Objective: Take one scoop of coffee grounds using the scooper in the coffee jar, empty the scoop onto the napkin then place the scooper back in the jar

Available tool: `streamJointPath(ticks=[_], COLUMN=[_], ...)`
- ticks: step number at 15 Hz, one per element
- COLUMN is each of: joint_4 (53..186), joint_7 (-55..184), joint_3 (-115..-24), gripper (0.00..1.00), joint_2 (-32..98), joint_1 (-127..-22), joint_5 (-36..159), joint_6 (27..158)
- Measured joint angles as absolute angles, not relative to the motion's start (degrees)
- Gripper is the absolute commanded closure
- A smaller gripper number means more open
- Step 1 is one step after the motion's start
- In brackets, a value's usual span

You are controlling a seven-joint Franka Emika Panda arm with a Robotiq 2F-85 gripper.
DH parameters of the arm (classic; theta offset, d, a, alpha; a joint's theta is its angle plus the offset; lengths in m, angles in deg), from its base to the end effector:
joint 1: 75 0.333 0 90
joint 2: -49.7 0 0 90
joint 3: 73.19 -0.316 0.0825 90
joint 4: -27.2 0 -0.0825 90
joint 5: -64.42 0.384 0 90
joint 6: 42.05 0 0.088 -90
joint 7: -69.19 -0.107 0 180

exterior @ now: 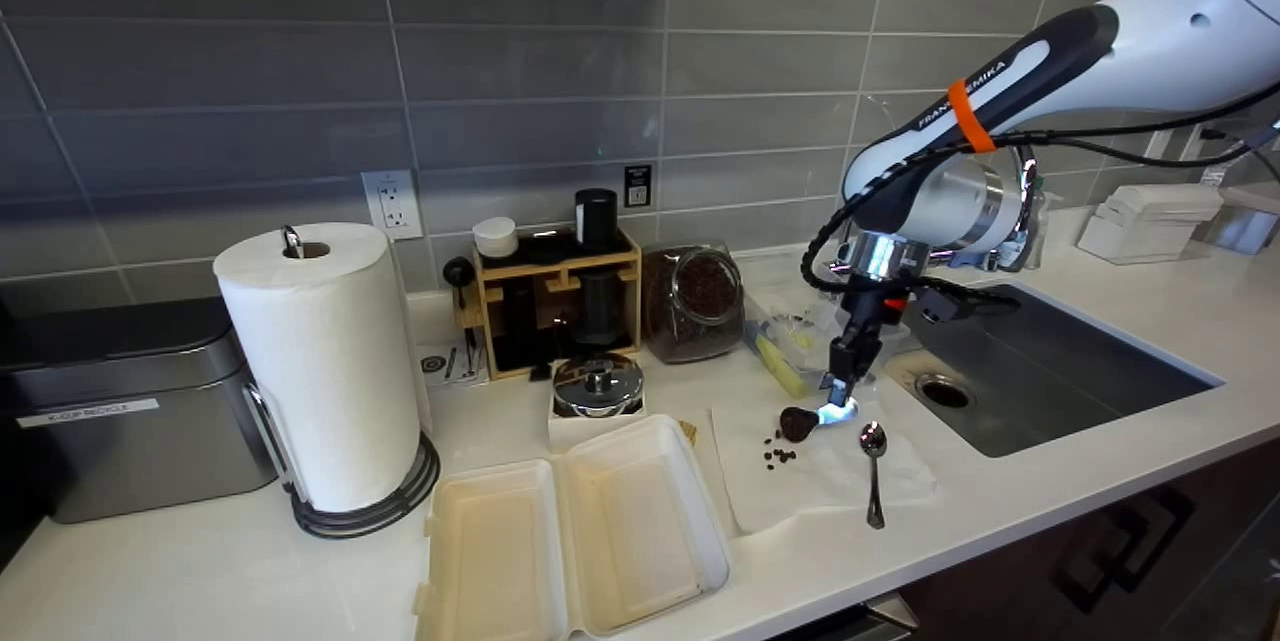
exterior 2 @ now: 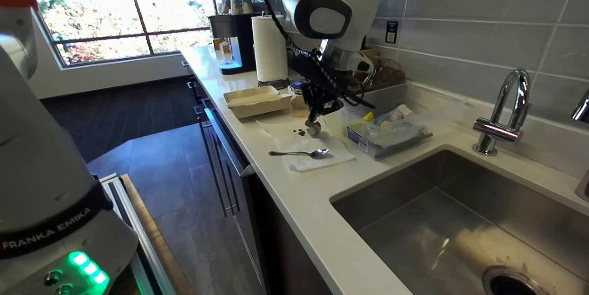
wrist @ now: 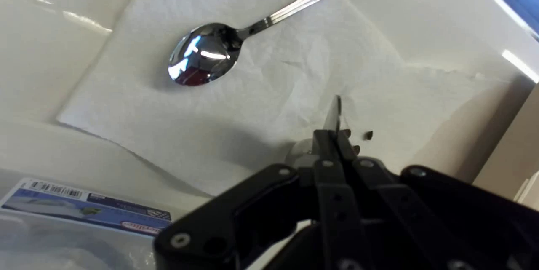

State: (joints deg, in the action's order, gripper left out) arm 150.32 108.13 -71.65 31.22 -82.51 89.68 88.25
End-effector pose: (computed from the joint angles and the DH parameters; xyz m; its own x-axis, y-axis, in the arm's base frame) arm 0.5436 -0.0760 0.2361 0.9789 0.2034 -0.0186 0.1846 -0.9199 -0.3459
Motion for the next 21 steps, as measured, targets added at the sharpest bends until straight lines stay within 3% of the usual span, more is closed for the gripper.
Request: streamJointPath(ticks=[21], joint_4=[157.33], joint_7=[74.53], joint_3=[-72.42], gripper=[0.99], joint_2=[41.82], joint_1=[-74.05], joint_5=[48.00], joint_6=[91.71])
